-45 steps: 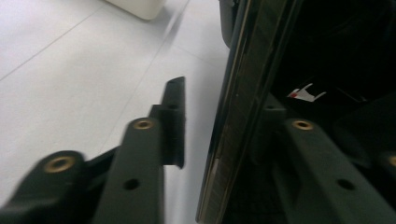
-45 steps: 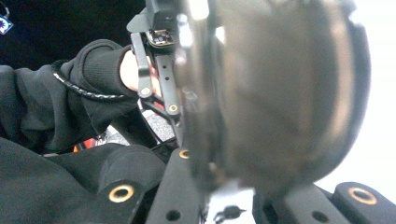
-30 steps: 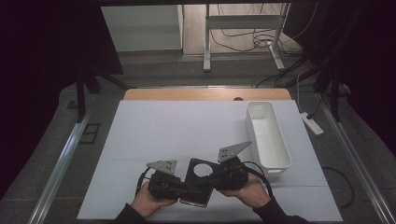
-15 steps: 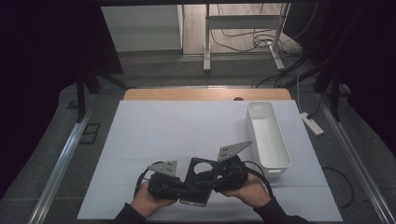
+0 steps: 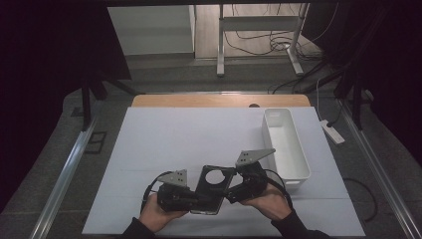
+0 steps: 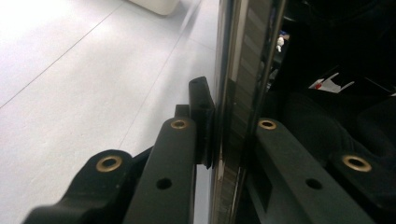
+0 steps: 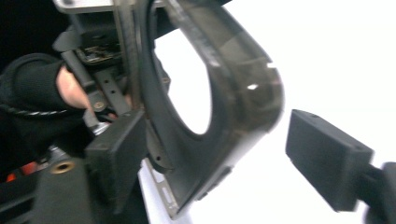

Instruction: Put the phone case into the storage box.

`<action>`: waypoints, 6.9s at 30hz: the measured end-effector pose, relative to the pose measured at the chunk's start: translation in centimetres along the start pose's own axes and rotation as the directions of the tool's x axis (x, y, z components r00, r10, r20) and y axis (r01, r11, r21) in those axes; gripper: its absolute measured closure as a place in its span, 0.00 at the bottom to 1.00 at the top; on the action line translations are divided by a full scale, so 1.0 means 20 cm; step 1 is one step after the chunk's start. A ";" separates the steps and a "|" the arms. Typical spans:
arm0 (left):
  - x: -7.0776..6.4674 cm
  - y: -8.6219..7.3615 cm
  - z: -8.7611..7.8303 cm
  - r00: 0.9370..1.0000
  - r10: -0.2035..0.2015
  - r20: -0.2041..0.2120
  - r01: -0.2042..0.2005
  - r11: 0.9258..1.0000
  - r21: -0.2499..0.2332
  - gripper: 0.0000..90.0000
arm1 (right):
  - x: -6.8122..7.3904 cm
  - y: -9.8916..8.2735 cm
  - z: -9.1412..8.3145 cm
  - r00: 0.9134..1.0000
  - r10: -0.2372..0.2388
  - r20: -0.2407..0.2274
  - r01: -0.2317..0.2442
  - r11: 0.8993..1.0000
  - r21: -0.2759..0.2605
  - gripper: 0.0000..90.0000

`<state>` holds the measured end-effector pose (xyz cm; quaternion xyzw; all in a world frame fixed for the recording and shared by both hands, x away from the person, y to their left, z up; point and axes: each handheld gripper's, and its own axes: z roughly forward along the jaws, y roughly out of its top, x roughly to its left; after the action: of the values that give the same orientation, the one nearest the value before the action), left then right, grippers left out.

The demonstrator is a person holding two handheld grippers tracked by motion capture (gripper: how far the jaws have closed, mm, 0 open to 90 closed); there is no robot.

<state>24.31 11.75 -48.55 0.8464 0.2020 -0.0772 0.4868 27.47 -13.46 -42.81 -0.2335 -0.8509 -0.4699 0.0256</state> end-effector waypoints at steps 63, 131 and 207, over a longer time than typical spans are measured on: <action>-0.03 0.00 0.03 0.963 -0.119 -0.243 0.116 0.993 -0.023 0.94 | -0.04 0.04 -0.16 0.964 0.072 0.257 -0.039 0.991 -0.130 0.27; 0.00 -0.01 0.07 0.985 -0.119 -0.128 0.115 0.993 -0.038 0.69 | -0.01 0.05 -0.19 0.988 0.080 0.134 -0.049 0.974 -0.222 0.92; -0.17 -0.43 -0.52 0.851 -0.196 -0.488 0.143 0.979 -0.144 0.00 | -0.26 0.21 -0.58 0.927 0.123 0.353 -0.022 0.961 -0.277 0.92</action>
<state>17.01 23.53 -49.02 0.7901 0.3984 0.1121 0.4522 31.82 -22.90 -34.41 -0.3502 -0.7600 -0.5272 -0.1479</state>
